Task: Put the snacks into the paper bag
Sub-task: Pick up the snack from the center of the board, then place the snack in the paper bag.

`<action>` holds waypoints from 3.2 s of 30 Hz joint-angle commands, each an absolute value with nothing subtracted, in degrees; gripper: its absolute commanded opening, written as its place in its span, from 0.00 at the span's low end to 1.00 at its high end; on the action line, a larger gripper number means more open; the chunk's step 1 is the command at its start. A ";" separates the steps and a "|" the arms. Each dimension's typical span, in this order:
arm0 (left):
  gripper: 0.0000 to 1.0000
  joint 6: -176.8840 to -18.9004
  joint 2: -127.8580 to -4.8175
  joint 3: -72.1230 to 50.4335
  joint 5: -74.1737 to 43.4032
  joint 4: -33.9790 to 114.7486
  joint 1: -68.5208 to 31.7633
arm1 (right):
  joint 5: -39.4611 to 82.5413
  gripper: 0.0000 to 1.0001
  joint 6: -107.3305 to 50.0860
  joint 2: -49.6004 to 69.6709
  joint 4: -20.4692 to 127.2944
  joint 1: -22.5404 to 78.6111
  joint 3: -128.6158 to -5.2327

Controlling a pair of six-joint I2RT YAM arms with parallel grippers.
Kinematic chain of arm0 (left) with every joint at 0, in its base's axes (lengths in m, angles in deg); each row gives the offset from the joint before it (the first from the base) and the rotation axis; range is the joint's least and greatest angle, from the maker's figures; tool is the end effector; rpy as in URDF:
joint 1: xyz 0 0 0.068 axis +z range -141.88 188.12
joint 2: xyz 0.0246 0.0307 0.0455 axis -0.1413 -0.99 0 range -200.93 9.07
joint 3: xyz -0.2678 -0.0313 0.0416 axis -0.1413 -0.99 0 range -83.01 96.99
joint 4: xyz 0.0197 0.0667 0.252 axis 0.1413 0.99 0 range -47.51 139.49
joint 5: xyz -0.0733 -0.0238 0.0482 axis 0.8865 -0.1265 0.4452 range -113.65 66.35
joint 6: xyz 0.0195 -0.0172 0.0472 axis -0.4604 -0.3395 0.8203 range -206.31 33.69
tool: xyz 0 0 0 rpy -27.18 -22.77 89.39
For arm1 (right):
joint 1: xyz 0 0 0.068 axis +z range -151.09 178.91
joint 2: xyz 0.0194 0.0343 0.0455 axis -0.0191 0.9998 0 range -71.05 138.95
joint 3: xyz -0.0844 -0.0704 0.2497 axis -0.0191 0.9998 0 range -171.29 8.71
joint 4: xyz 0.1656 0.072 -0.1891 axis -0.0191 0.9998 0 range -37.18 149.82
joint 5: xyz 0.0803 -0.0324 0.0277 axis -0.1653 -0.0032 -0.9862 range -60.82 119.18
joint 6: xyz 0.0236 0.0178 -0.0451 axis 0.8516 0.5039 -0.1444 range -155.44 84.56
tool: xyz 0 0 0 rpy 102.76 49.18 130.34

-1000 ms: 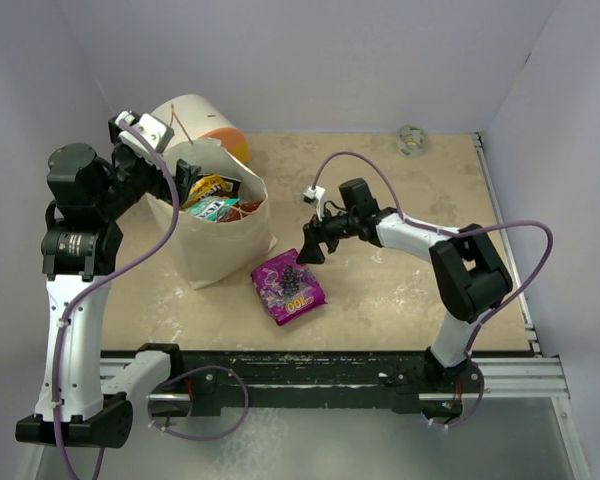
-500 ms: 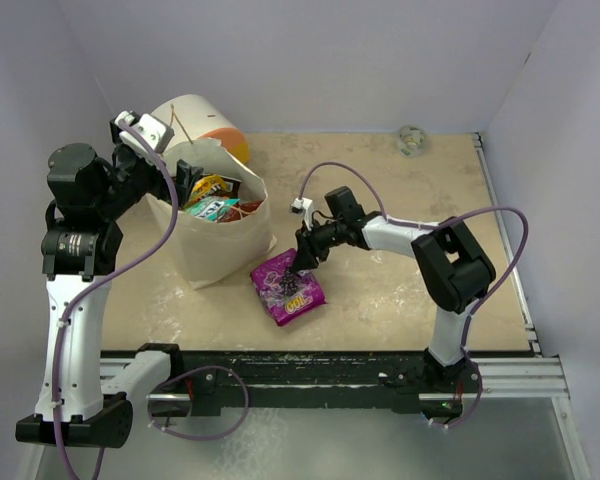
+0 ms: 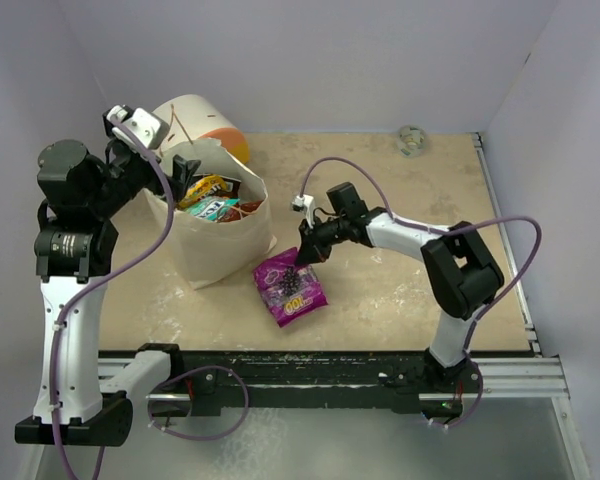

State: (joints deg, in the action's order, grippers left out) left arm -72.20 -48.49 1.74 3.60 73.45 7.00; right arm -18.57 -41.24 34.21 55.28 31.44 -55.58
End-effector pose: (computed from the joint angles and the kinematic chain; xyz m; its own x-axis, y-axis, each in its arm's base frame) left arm 0.1739 -0.0198 0.4947 0.0519 0.2158 -0.9751 0.4758 0.8531 0.2141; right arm 0.3104 0.2293 0.1856 -0.4942 -0.3959 -0.7739 -0.8692 0.2389 0.4329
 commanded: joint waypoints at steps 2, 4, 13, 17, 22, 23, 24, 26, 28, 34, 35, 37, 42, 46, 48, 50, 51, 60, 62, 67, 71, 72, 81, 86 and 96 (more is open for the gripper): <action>0.99 -72.60 -49.39 6.19 6.82 71.80 7.37 | -19.86 0.00 -48.38 24.46 59.02 29.11 -56.43; 0.97 -73.71 -49.88 7.18 8.23 71.98 7.42 | -19.97 0.00 -51.62 21.54 61.10 28.20 -55.79; 0.89 -79.45 -54.92 12.40 17.26 72.12 7.33 | -19.74 0.00 -64.89 7.75 70.24 23.08 -51.50; 0.87 -81.93 -57.37 14.35 22.11 70.54 6.33 | -16.92 0.00 -66.25 0.54 69.64 21.23 -47.06; 0.87 -78.90 -60.59 16.97 17.29 72.24 -2.65 | -12.82 0.00 -66.62 -7.45 68.82 20.80 -43.45; 0.87 -77.80 -61.35 17.41 16.38 73.05 -5.18 | -12.49 0.00 -66.92 -8.59 68.86 20.75 -43.14; 0.87 -77.33 -62.22 17.77 15.69 73.52 -6.89 | -12.14 0.00 -67.24 -9.65 68.96 20.71 -42.88; 0.86 -77.25 -64.04 18.18 16.78 73.85 -9.01 | -12.02 0.00 -67.70 -11.29 69.05 20.43 -42.40; 0.86 -76.51 -65.82 18.57 17.95 73.95 -11.24 | -12.52 0.00 -68.29 -12.58 69.31 19.88 -41.98; 0.86 -73.92 -70.82 18.64 19.32 74.83 -19.67 | -15.68 0.00 -68.40 -16.29 69.99 15.75 -41.74; 0.86 -73.37 -71.59 18.39 19.48 75.05 -21.20 | -16.11 0.00 -68.26 -17.08 70.03 15.29 -41.75; 0.87 -71.52 -72.97 17.58 19.83 75.07 -23.74 | -17.03 0.00 -68.04 -18.71 70.04 13.86 -41.74; 0.88 -67.26 -76.46 15.35 22.43 75.13 -28.09 | -19.24 0.00 -67.35 -21.34 70.16 11.14 -42.47; 0.88 -64.42 -78.73 13.17 24.41 74.52 -30.05 | -21.70 0.00 -66.89 -23.02 70.57 8.98 -43.16; 0.90 -62.42 -79.91 12.75 24.28 74.61 -31.15 | -22.83 0.00 -66.62 -23.69 70.86 8.03 -43.68; 0.91 -60.13 -81.61 13.26 23.85 75.70 -32.09 | -24.01 0.00 -66.54 -24.12 71.49 7.33 -44.24; 0.91 -58.98 -82.53 13.86 23.63 76.63 -32.63 | -24.69 0.00 -66.67 -24.18 71.91 6.96 -44.55; 0.92 -52.40 -90.58 18.62 23.29 82.08 -33.79 | -28.41 0.00 -66.94 -24.82 73.47 4.65 -46.17; 0.92 -52.17 -91.84 19.13 24.04 82.81 -34.07 | -28.62 0.00 -66.91 -24.82 73.47 4.54 -46.14; 0.88 -53.60 -93.58 18.94 24.89 81.86 -35.06 | -29.39 0.00 -66.85 -24.44 73.39 4.45 -46.05; 0.82 -55.55 -93.87 17.59 25.40 79.77 -35.79 | -29.44 0.00 -66.38 -24.33 73.01 4.45 -45.71; 0.79 -56.01 -93.85 17.21 25.45 79.11 -35.96 | -29.51 0.00 -66.29 -24.23 72.87 4.45 -45.66; 0.39 -58.18 -93.47 16.72 26.65 77.70 -36.59 | -29.29 0.00 -65.95 -24.15 72.42 4.45 -45.05; 0.23 -58.86 -91.79 16.53 26.66 77.33 -36.65 | -28.62 0.00 -65.39 -24.26 71.97 4.45 -44.58; 0.00 -59.38 -85.85 16.35 22.15 75.87 -36.61 | -24.86 0.25 -63.12 -24.06 70.76 4.03 -43.90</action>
